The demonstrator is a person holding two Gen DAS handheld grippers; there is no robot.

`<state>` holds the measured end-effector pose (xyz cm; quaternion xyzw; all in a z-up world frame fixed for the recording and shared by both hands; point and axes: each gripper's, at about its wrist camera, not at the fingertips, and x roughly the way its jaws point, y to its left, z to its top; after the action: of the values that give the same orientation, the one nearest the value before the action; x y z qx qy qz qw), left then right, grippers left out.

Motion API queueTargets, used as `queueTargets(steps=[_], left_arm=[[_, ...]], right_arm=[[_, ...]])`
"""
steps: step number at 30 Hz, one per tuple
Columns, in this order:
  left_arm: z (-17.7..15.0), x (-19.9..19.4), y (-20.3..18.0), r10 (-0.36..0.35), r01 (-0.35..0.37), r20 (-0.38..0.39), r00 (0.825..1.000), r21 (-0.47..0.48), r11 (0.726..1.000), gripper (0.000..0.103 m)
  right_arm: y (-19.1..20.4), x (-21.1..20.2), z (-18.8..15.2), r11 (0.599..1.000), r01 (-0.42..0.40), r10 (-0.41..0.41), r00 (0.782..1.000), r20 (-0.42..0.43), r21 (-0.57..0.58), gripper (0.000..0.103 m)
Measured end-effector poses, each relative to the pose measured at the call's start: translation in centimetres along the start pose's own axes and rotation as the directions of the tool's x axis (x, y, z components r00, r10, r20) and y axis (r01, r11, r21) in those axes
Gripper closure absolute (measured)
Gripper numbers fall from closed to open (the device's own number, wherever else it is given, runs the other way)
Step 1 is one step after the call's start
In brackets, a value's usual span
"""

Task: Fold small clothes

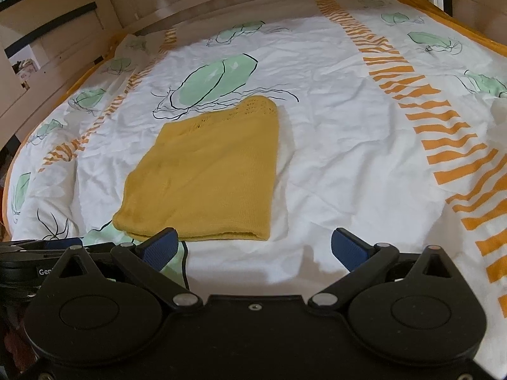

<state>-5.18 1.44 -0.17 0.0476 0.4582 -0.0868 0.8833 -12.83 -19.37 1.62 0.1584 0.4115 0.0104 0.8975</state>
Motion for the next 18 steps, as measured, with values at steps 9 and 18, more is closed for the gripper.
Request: queueTargets(steps=[9,18], left_arm=[[-0.10,-0.43,0.17,-0.004,0.004,0.008,1.000,-0.013,1.000,0.040],[-0.18,-0.53,0.40,-0.006,0.006,0.004,1.000,-0.023,1.000,0.040]], right_arm=[[0.16,-0.24,-0.04,1.000,0.000,0.000,1.000,0.002,-0.007,0.001],[0.19,-0.28,-0.06,1.000,0.001,-0.001,1.000,0.002,-0.007,0.001]])
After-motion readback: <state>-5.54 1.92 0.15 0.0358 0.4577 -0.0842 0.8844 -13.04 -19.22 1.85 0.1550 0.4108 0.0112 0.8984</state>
